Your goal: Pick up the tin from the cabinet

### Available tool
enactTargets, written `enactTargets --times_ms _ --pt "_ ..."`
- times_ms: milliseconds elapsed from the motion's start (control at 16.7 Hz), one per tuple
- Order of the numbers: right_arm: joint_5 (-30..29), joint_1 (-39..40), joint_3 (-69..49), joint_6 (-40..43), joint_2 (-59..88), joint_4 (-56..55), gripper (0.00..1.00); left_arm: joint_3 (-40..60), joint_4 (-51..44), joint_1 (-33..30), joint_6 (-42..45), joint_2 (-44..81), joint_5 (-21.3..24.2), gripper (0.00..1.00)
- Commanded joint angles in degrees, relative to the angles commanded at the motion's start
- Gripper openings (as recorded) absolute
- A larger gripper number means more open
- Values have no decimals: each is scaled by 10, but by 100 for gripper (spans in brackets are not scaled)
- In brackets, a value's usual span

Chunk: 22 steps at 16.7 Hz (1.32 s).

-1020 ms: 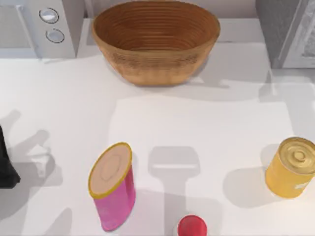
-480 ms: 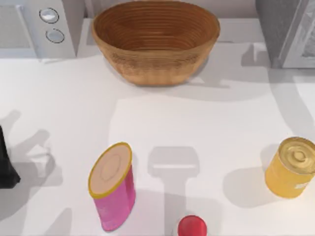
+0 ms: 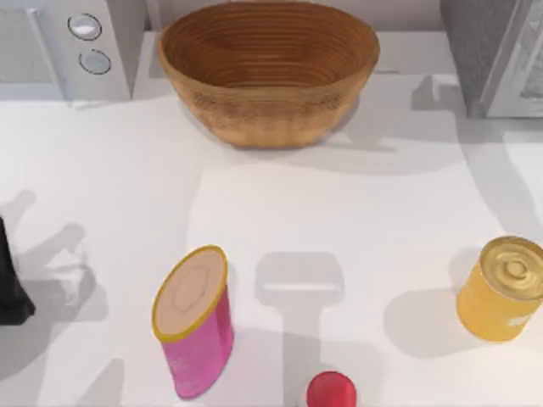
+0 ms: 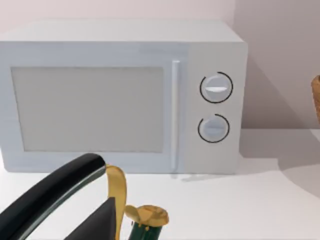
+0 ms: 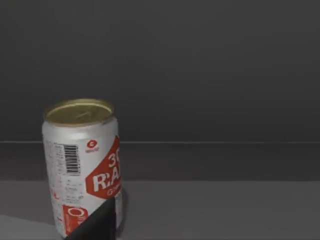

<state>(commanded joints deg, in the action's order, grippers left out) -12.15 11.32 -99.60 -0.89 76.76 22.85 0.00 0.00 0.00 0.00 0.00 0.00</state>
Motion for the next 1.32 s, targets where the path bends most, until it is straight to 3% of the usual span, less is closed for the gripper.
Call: enactTargets --times_ms 360,480,1320 --pt "-116 110 11 1 54 -72 100 0 0 0 0 0 0 100" --pt "-130 125 16 1 67 -85 100 0 0 0 0 0 0 100" --pt "-89 81 -103 1 187 -86 100 0 0 0 0 0 0 100"
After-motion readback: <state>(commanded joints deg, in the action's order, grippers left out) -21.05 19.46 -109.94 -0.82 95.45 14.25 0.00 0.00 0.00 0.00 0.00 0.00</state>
